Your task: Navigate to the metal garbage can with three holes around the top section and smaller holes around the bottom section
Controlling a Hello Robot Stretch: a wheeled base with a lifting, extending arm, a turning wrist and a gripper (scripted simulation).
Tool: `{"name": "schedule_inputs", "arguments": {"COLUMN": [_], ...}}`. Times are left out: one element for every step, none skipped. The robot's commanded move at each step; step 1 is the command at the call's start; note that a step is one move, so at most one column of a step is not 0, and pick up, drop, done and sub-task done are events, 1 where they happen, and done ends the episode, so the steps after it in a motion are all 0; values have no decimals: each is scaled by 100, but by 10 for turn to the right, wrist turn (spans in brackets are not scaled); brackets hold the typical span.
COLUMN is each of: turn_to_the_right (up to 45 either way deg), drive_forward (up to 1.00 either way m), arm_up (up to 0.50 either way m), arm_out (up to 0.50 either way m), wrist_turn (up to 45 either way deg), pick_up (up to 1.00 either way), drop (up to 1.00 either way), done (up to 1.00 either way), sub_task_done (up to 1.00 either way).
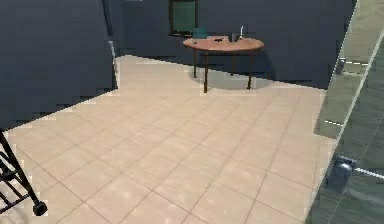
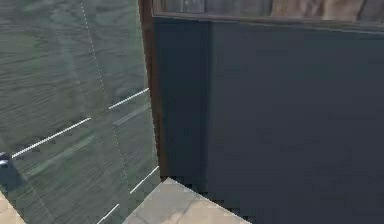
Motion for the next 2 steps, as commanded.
{"name": "schedule_inputs", "arguments": {"turn_to_the_right": [0, 300], "drive_forward": [70, 0], "arm_up": [0, 0], "arm_out": [0, 0], "wrist_turn": [0, 0], "pick_up": [0, 0], "drop": [0, 0], "done": [0, 0], "sub_task_done": [0, 0]}}
